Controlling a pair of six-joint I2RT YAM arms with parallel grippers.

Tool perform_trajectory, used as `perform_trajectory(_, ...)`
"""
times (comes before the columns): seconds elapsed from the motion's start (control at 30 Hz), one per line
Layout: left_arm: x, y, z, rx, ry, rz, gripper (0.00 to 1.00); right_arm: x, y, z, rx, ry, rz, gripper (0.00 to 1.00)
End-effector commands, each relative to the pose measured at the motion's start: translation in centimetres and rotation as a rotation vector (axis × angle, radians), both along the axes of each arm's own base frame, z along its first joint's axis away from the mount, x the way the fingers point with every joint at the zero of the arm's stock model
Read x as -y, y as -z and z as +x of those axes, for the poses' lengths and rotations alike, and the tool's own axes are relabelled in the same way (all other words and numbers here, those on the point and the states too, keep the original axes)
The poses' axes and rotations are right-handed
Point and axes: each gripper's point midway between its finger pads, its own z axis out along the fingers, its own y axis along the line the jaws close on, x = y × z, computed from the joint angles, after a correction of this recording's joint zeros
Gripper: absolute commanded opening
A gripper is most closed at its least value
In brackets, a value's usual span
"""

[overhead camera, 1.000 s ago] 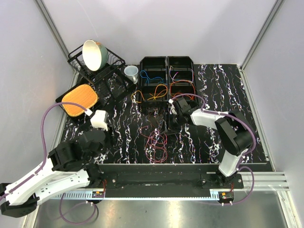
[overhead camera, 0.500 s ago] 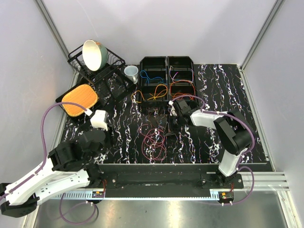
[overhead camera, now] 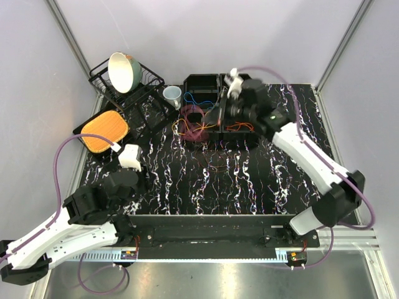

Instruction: Untangle the cables

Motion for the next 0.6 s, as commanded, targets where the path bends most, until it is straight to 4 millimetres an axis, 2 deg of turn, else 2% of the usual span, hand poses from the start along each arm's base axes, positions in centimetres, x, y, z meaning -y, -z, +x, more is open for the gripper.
perform_trajectory(0.0, -0.1, -0.8, 0.6, 0.040, -0.023, -0.020, 0.46, 2.5, -10.0, 1.9, 0.211, 0.136, 0.035, 0.00)
perform_trajectory(0.07, -0.1, -0.8, 0.6, 0.040, -0.023, -0.018, 0.46, 3.4, -11.6, 3.5, 0.274, 0.196, 0.010, 0.00)
perform_trajectory(0.1, -0.1, -0.8, 0.6, 0.040, -0.024, -0.018, 0.46, 4.0, -14.1, 3.9, 0.324, 0.221, 0.024, 0.00)
perform_trajectory(0.17, -0.2, -0.8, 0.6, 0.041, -0.024, -0.019, 0.46, 4.5, -14.8, 5.4, 0.362, 0.261, -0.010, 0.00)
perform_trajectory(0.2, -0.1, -0.8, 0.6, 0.042, -0.024, -0.020, 0.45, 4.9, -16.5, 5.7, 0.392, 0.278, -0.005, 0.00)
perform_trajectory(0.23, -0.1, -0.8, 0.6, 0.042, -0.024, -0.020, 0.45, 4.9, -16.2, 6.6, 0.399, 0.293, -0.030, 0.00)
perform_trajectory(0.3, -0.1, -0.8, 0.6, 0.042, -0.024, -0.020, 0.45, 5.4, -17.4, 7.1, 0.427, 0.316, -0.039, 0.00)
perform_trajectory(0.4, -0.2, -0.8, 0.6, 0.042, -0.025, -0.023, 0.45, 5.7, -17.6, 8.0, 0.444, 0.335, -0.064, 0.00)
perform_trajectory(0.57, -0.2, -0.8, 0.6, 0.041, -0.025, -0.020, 0.45, 6.8, -16.9, 9.8, 0.453, 0.381, -0.123, 0.00)
